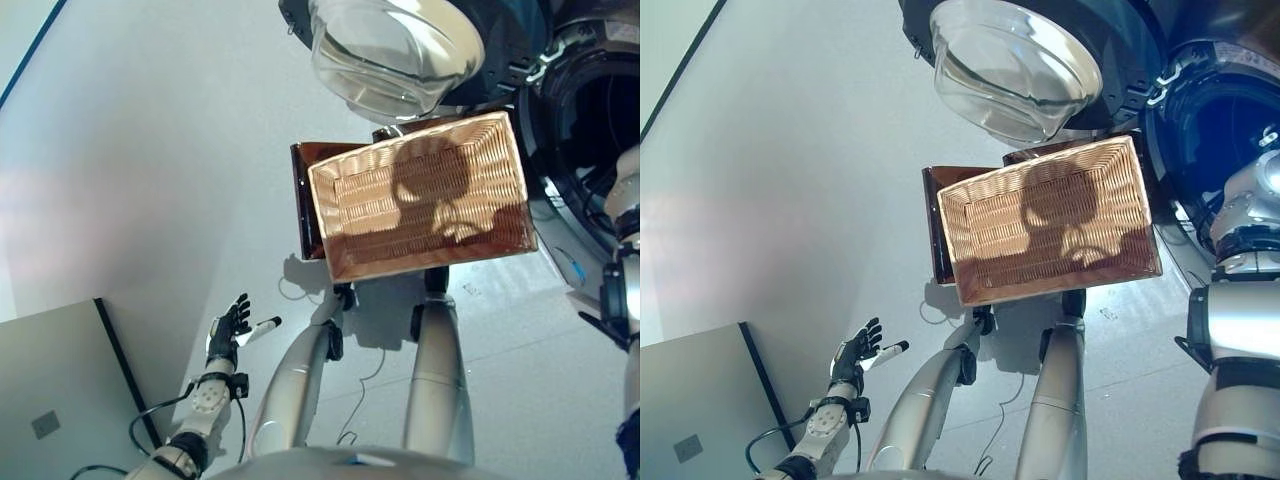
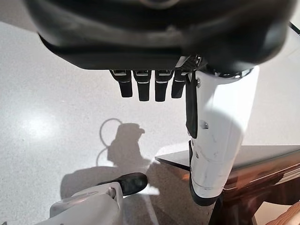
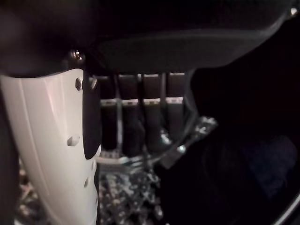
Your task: Pick up the clothes and place them into the washing machine
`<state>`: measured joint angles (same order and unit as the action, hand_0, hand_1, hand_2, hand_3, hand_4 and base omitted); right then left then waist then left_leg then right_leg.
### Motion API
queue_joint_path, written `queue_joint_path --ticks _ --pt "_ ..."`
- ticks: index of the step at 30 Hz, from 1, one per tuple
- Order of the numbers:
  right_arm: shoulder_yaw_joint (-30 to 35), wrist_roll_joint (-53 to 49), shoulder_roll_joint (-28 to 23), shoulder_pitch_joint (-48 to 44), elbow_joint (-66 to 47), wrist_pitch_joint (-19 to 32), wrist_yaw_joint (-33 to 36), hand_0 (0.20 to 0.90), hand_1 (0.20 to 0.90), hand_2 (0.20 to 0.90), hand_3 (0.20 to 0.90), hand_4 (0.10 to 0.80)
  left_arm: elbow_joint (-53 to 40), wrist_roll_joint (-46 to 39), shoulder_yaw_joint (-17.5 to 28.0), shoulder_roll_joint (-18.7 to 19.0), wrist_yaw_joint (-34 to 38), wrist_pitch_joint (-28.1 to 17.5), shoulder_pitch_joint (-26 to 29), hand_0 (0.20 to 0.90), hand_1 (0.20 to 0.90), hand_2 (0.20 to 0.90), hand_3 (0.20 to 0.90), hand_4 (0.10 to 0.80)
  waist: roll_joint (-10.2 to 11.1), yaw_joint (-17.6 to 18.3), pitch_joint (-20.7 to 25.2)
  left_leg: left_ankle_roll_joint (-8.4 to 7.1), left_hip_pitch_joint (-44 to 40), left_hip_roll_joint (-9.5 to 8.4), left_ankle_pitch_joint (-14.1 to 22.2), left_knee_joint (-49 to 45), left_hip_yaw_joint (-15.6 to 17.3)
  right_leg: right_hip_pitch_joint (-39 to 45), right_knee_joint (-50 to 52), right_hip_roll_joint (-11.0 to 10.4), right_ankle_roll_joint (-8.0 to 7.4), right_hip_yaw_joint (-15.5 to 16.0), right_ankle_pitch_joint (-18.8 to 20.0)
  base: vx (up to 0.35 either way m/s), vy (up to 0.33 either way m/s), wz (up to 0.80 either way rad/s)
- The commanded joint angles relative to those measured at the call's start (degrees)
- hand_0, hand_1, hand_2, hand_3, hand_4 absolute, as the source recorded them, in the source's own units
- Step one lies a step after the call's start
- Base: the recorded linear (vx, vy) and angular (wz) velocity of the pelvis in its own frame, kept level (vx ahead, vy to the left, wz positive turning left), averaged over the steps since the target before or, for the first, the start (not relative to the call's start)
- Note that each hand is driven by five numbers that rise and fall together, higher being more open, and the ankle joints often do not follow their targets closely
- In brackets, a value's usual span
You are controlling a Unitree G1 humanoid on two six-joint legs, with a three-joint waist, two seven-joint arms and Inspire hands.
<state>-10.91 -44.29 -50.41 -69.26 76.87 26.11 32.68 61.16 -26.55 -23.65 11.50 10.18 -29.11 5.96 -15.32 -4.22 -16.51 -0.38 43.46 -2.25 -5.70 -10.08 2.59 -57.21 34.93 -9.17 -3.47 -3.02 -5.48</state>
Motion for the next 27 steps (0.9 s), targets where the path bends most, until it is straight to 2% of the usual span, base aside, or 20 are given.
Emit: queue_joint_path --ticks 1,2,3,4,10,18,22,23,27 --pt "-2.7 3.0 -6.9 -9.2 -5.5 5.9 0.1 0.9 0.9 0.9 0.9 0.8 4.0 -1.3 2.1 4.4 2.4 -1.5 -1.9 0.9 0.9 0.9 0.9 0.8 0.9 -1.3 4.3 -2.76 1.5 0.69 6.9 -5.8 -0.3 4.8 -6.2 2.1 1.6 1.5 0.5 0.007 0.021 0.04" --pt "-2.0 2.4 -6.5 -8.5 -5.3 6.0 -0.2 0.9 0.9 0.9 0.9 0.8 4.3 -1.3 2.0 4.3 2.4 -1.5 -1.9 0.9 0.9 0.9 0.9 0.8 0.9 -1.4 4.3 -2.72 1.5 0.64 6.9 -5.8 -0.3 4.8 -6.1 2.0 1.62 1.5 0.5 -0.106 0.022 0.05" --pt "-1.3 1.5 -6.0 -7.5 -5.0 6.2 -0.9 0.9 0.9 0.9 0.9 0.8 4.4 -1.4 2.0 4.3 2.3 -1.5 -1.8 0.9 0.9 0.9 0.9 0.8 0.8 -1.2 3.8 -2.46 2.2 0.8 5.5 -6.0 0.2 4.2 -6.2 2.0 1.94 1.8 2.1 0.009 0.017 0.06" --pt "-0.6 0.5 -5.6 -6.9 -4.8 6.2 -1.5 0.9 0.9 0.9 0.9 0.8 4.6 -1.5 2.0 4.1 2.1 -1.4 -1.7 0.9 0.9 0.9 0.9 0.8 0.9 -1.2 4.2 -2.62 1.5 0.53 7.2 -6.1 -0.4 4.7 -5.8 2.0 1.66 1.4 0.3 0.004 0.016 0.03" --pt "4.3 -4.4 -1.1 -1.0 -1.9 5.7 -5.1 0.9 0.9 0.9 0.9 0.8 5.4 -2.5 1.8 3.2 0.7 -1.1 -0.8 0.9 0.9 0.9 0.9 0.8 1.1 -1.1 4.1 -2.38 1.1 0.35 7.1 -5.9 -0.2 5.2 -6.6 2.1 1.66 1.3 1.0 0.021 0.009 -0.01" --pt "9.0 -7.8 9.0 8.3 -1.2 5.8 -7.9 0.9 0.9 0.9 0.9 0.8 6.2 -3.2 2.2 2.6 -0.2 -0.7 0.4 0.9 0.9 0.9 0.9 0.8 1.3 -1.1 4.0 -2.13 0.8 0.17 6.8 -5.9 -0.4 6.3 -7.2 2.1 1.75 1.7 1.3 0.003 0.012 -0.03" --pt "9.5 -8.8 12.5 11.0 -1.2 5.6 -9.1 0.9 0.9 0.9 0.9 0.8 5.7 -3.6 2.4 2.6 -0.7 -0.8 0.2 0.9 0.9 0.9 0.9 0.8 1.6 -1.2 3.9 -2.08 1.0 0.07 6.6 -5.8 -0.6 6.7 -7.5 2.0 1.77 2.0 1.4 -0.04 0.001 0.03" --pt "9.5 -9.2 14.5 12.1 -1.3 5.5 -9.9 0.9 0.9 0.9 0.9 0.8 6.1 -3.5 2.5 2.8 -0.6 -0.8 0.4 0.9 0.9 0.9 0.9 0.8 1.7 -1.2 3.3 -1.78 1.9 0.17 5.1 -6.1 -0.2 6.1 -7.7 2.1 2.15 2.5 3.1 -0.136 -0.002 0.09" --pt "10.1 -10.5 17.6 14.5 -1.4 5.7 -10.7 0.9 0.9 0.9 0.9 0.8 6.2 -3.6 2.9 2.8 -0.9 -0.7 0.2 0.9 0.9 0.9 0.9 0.8 2.1 -1.3 3.4 -1.67 2.1 0.2 5.1 -6.4 -0.3 6.2 -7.7 2.0 2.18 2.6 3.2 -0.038 0.005 0.04"
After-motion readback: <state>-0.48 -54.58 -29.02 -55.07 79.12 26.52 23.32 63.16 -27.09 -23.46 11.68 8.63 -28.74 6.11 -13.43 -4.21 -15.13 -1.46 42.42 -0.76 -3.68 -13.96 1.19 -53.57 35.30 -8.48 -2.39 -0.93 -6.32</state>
